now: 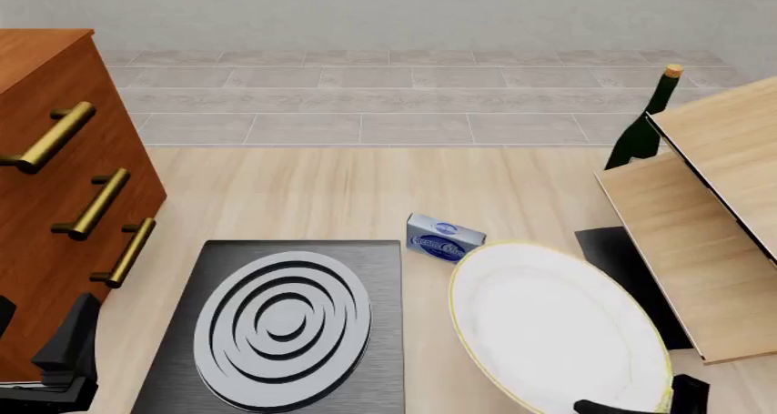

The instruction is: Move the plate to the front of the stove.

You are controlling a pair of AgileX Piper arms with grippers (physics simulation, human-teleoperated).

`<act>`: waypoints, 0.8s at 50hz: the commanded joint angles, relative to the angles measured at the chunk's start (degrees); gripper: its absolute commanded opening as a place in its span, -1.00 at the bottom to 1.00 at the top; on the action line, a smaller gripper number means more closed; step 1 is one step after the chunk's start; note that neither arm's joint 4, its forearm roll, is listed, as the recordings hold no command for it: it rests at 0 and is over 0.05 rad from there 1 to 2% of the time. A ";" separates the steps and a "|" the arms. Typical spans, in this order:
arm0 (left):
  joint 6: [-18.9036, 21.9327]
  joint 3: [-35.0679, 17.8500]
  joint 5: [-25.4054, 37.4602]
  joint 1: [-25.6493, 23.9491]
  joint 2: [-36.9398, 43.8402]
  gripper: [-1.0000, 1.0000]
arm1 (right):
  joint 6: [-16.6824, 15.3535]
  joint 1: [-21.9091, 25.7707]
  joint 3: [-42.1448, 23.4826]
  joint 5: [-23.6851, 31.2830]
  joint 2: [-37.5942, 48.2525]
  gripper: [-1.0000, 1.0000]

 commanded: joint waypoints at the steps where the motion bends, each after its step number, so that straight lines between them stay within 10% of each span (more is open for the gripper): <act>1: 0.00 0.00 0.00 0.00 0.00 1.00 | -2.06 0.03 0.43 0.54 -3.13 -1.00; 8: 0.00 0.00 0.01 0.01 -0.01 1.00 | -3.56 -0.37 1.43 0.70 -6.19 -1.00; 13: -0.01 0.00 0.01 0.00 -0.01 1.00 | -3.69 0.15 -12.76 -3.23 11.44 -1.00; 40: -0.01 0.00 0.00 0.01 -0.01 1.00 | -2.58 1.58 -23.86 -11.64 29.39 -1.00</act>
